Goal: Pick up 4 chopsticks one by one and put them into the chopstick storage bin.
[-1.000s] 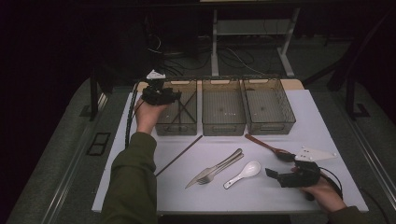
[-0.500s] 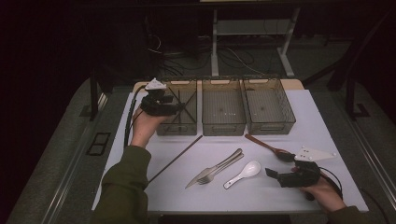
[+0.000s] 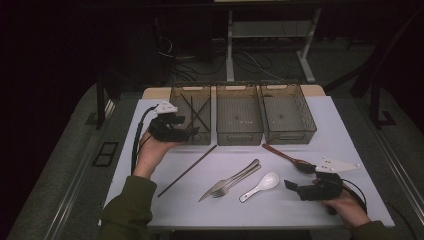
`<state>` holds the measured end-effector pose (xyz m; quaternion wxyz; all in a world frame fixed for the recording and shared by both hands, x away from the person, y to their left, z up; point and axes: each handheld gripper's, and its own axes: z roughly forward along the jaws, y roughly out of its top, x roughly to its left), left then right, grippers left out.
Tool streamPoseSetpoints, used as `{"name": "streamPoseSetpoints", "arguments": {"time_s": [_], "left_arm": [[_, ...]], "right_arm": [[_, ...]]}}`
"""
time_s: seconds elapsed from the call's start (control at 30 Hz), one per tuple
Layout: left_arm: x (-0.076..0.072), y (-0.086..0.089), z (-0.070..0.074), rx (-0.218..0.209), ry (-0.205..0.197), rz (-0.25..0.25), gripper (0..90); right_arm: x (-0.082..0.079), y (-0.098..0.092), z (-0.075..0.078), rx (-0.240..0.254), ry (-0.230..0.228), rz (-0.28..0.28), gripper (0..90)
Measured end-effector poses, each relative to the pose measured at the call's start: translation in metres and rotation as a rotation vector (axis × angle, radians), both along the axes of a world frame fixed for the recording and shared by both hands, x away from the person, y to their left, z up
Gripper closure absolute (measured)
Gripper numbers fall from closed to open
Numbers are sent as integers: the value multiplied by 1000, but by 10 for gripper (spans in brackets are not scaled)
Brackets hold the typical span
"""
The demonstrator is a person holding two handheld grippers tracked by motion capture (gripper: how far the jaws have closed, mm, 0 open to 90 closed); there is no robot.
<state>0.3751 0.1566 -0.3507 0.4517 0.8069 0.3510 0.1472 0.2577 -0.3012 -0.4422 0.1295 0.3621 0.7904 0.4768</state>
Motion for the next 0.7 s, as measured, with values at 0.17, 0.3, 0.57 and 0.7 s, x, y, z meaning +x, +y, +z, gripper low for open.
{"name": "streamPoseSetpoints", "arguments": {"time_s": [0.17, 0.3, 0.57, 0.7], "left_arm": [[-15, 3, -10, 11, 16, 0, 267], [-25, 5, -21, 16, 38, -8, 299], [-42, 7, -41, 34, 50, -24, 387], [-47, 7, -51, 47, 58, -24, 447]], "right_arm": [[0, 0, 0, -1, 0, 0, 161], [0, 0, 0, -1, 1, -1, 160], [0, 0, 0, -2, -1, -2, 160], [0, 0, 0, -2, -1, -1, 161]]}}
